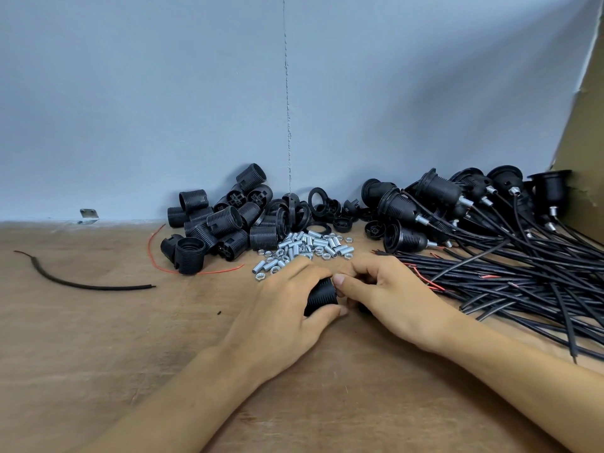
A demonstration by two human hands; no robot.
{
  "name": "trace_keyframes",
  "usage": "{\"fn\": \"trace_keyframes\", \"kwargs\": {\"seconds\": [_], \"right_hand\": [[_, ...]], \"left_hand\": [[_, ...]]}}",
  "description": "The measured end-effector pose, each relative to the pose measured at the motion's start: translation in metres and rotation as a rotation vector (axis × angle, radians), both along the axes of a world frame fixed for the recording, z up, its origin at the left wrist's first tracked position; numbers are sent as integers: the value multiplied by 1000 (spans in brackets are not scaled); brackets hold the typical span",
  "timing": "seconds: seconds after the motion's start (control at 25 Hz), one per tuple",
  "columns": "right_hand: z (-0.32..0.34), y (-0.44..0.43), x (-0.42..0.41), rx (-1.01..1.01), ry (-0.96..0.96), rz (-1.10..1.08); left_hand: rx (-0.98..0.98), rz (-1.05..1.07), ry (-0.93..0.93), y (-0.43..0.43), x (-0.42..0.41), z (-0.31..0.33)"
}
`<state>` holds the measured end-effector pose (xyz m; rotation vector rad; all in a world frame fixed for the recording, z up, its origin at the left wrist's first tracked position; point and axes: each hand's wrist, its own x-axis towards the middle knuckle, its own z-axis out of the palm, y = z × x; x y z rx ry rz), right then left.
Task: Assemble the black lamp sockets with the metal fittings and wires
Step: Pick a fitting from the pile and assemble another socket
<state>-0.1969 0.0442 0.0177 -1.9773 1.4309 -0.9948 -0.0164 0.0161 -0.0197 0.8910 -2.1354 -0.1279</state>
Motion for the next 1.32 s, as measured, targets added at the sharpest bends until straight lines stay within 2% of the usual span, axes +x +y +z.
{"fn": "trace_keyframes", "kwargs": {"seconds": [0.32, 0.48, 0.76, 1.32], "right_hand": [[-4, -1, 2, -64, 61, -97], [-3, -3, -1, -10, -24, -120], [-7, -4, 0, -44, -34, -178], [-11, -3, 0, -27, -65, -92]], "left_hand": [[6, 26, 11, -2, -1, 1], [62, 49, 30, -9, -2, 0], [34, 80, 94, -9, -2, 0], [47, -5, 24, -4, -1, 1]]}}
